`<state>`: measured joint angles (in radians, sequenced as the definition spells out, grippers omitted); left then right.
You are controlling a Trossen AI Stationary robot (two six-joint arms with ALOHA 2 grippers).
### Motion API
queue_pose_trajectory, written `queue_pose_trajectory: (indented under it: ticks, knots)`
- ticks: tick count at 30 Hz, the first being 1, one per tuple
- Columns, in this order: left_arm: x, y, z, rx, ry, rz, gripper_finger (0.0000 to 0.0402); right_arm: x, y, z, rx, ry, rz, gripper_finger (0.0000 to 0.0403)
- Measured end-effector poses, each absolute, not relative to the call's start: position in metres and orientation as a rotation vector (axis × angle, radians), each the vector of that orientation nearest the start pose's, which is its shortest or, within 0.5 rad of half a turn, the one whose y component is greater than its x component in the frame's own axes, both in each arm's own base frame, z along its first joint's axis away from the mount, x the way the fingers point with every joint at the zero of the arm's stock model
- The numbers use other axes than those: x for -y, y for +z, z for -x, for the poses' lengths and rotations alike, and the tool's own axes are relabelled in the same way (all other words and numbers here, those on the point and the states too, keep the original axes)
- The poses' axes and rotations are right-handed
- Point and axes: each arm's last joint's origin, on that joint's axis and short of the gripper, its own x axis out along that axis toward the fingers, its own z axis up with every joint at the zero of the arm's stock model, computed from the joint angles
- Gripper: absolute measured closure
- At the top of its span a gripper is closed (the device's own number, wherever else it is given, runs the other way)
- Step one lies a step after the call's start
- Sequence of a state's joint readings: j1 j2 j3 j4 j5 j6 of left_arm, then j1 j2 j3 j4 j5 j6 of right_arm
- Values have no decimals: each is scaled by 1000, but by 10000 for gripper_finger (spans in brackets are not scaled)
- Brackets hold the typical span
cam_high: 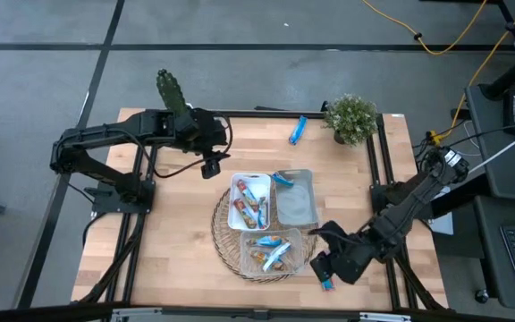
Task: Pick and place Granola Bars by type
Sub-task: Put the red granola bar into the white bin
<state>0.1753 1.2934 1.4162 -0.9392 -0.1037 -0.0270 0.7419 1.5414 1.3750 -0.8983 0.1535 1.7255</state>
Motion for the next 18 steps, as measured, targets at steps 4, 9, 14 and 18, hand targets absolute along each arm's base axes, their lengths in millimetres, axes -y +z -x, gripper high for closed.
queue_pose_trajectory:
  ticks: [4,9,14,18]
  knots:
    - [-46,377,-245,-822,248,-1,229,-218,287,-233,-1074,-528,-1150,253]
    - [-46,377,-245,-829,227,-48,229,-233,257,-239,-1103,-647,-1132,253]
    - [-46,377,-245,-829,202,-56,229,-246,220,-248,-1239,-735,-1092,239]
    - [-46,377,-245,-829,197,-54,229,-255,196,-251,-1385,-786,-1075,189]
